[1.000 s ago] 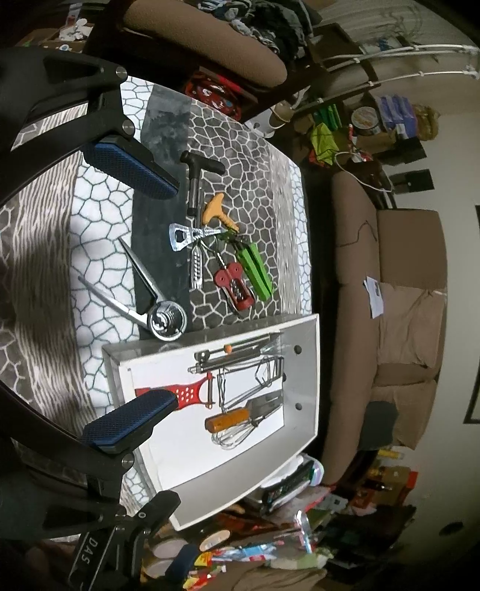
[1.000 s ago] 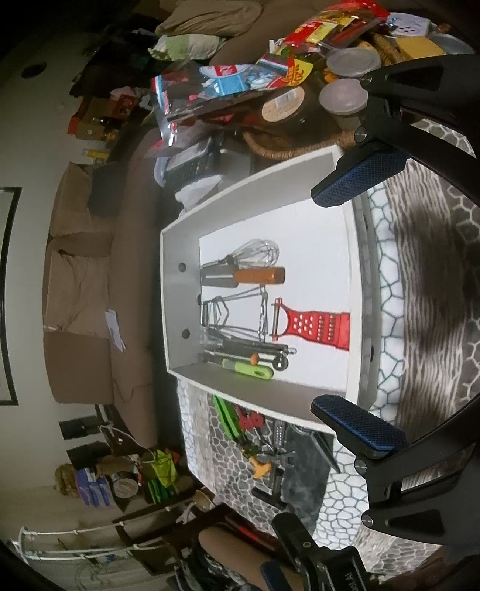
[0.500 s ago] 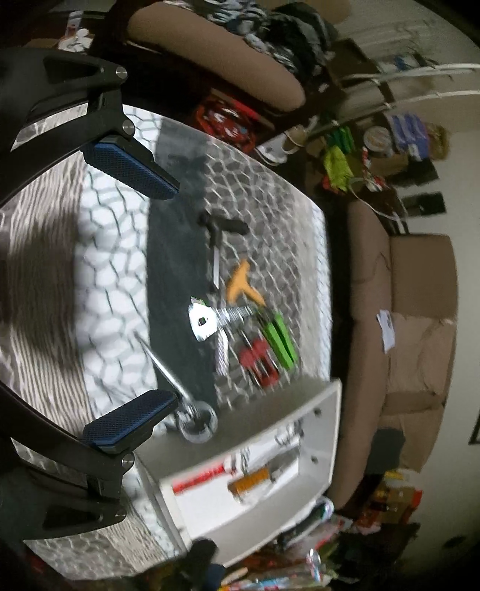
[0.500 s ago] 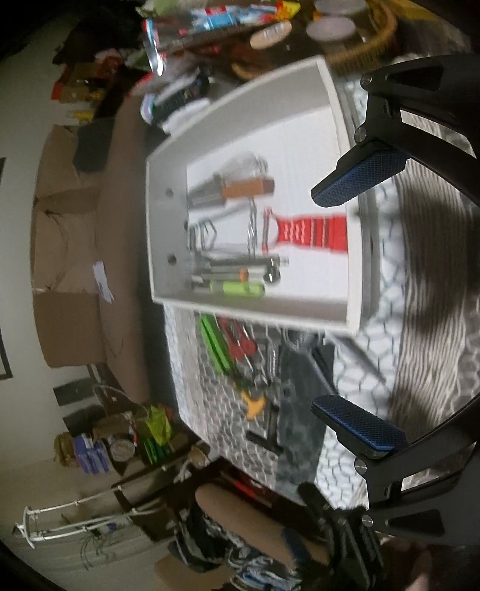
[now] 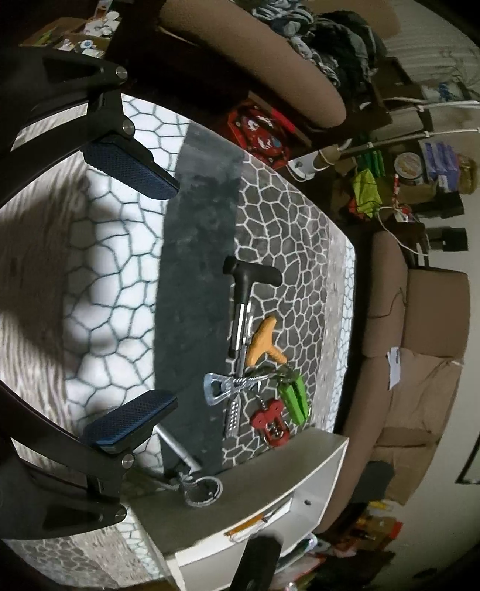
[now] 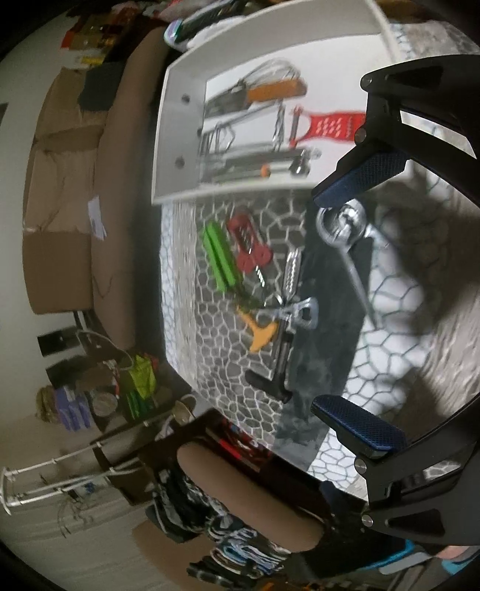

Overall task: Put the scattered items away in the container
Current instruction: 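Move the right tool toward the small silver Eiffel-tower-shaped opener, then close the right tool's fingers on the silver Eiffel-tower opener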

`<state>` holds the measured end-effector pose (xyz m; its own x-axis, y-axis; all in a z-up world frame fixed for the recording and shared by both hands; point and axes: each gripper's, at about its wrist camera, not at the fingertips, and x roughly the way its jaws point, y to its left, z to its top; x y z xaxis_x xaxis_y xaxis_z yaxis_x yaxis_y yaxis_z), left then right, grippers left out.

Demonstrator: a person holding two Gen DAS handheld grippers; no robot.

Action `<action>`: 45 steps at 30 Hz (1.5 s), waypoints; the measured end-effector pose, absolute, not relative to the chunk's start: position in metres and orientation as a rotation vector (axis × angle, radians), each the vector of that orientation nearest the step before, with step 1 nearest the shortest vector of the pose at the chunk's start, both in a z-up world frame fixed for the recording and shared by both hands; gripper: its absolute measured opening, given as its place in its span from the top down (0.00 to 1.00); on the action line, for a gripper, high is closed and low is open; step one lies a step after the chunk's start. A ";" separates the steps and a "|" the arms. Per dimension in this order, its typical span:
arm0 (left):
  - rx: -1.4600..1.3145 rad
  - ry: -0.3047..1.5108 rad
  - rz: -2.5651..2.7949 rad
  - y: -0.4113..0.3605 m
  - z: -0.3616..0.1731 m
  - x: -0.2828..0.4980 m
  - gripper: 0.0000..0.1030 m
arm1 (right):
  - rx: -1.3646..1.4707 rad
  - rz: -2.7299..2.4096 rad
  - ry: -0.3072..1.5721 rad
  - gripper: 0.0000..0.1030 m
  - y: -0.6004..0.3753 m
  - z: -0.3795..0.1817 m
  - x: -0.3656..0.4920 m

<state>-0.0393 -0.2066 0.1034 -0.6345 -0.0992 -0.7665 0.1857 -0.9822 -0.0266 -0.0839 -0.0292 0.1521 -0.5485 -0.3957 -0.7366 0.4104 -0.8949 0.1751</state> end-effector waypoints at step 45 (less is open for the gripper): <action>1.418 0.090 -2.746 -0.199 0.049 -0.109 0.00 | 1.345 -2.188 0.058 0.91 -0.104 0.049 -0.201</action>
